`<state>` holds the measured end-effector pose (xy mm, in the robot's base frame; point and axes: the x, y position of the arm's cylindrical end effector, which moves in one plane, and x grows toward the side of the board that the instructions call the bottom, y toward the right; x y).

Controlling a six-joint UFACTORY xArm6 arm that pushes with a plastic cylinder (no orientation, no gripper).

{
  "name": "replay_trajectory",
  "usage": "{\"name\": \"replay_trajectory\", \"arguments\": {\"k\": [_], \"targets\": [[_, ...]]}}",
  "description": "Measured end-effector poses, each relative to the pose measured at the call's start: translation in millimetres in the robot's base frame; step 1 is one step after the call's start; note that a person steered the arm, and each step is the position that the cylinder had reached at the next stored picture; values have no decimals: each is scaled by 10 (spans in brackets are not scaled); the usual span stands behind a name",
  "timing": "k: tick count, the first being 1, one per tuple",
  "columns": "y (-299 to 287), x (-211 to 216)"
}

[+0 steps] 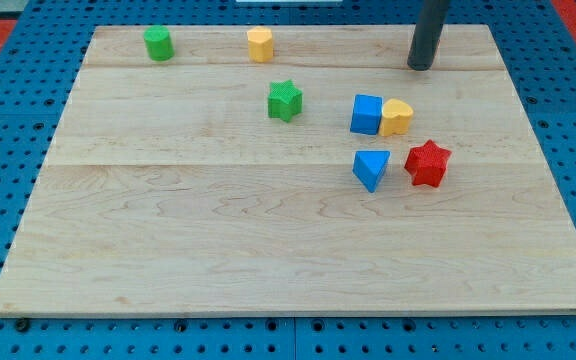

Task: Slide the red star towards the center left

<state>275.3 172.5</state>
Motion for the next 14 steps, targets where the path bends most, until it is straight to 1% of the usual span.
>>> {"name": "replay_trajectory", "arguments": {"k": [2, 3, 4, 5, 6, 7, 8, 9, 10, 11, 12, 13, 14], "targets": [[-21, 57], [-297, 298], [-682, 432], [-196, 546], [459, 693], [699, 1444], [596, 1848], [8, 1849], [-619, 1628], [-870, 1392], [-611, 1284], [-991, 1280], [-1666, 1299]]}}
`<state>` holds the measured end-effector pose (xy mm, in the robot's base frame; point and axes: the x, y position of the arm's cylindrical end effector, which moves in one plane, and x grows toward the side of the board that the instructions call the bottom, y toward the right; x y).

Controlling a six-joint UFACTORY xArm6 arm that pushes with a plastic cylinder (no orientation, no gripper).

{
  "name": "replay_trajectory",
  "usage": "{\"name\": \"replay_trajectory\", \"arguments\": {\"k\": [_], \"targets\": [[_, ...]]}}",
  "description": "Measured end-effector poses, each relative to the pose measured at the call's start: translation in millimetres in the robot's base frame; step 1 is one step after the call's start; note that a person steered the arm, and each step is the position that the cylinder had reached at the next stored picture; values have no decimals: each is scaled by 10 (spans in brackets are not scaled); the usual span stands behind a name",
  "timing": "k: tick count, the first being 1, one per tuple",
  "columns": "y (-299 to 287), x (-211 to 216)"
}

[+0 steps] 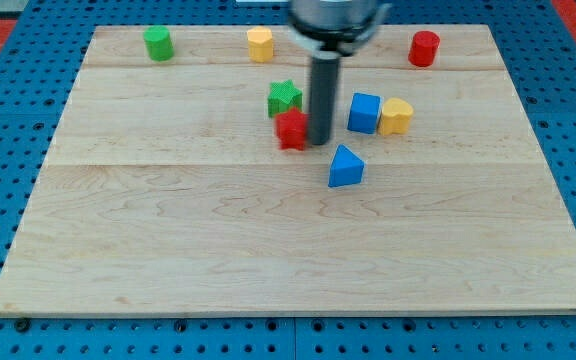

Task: Slide the red star towards the center left

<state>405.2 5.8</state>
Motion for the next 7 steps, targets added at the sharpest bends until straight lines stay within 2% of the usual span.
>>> {"name": "replay_trajectory", "arguments": {"k": [1, 2, 3, 5, 7], "targets": [[-610, 0], [-373, -87], [-480, -264], [-1455, -218], [-968, -700]]}}
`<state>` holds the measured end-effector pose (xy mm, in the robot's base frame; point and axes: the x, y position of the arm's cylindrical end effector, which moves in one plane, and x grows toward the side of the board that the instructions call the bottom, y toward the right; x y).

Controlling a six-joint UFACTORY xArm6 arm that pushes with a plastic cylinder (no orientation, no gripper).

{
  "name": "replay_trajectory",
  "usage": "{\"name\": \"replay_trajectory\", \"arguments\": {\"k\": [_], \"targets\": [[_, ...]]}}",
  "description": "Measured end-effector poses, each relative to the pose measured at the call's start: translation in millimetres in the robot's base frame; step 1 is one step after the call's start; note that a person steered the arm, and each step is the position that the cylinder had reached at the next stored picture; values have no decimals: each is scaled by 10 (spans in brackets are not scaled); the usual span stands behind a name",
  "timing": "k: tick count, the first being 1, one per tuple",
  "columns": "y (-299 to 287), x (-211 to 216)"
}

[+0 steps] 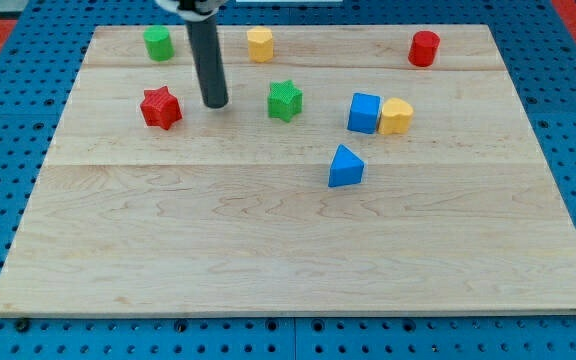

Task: Slide the red star towards the center left

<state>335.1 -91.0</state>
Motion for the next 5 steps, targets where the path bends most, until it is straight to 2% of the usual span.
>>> {"name": "replay_trajectory", "arguments": {"k": [1, 3, 5], "targets": [[-321, 39], [-875, 610], [-907, 595]]}}
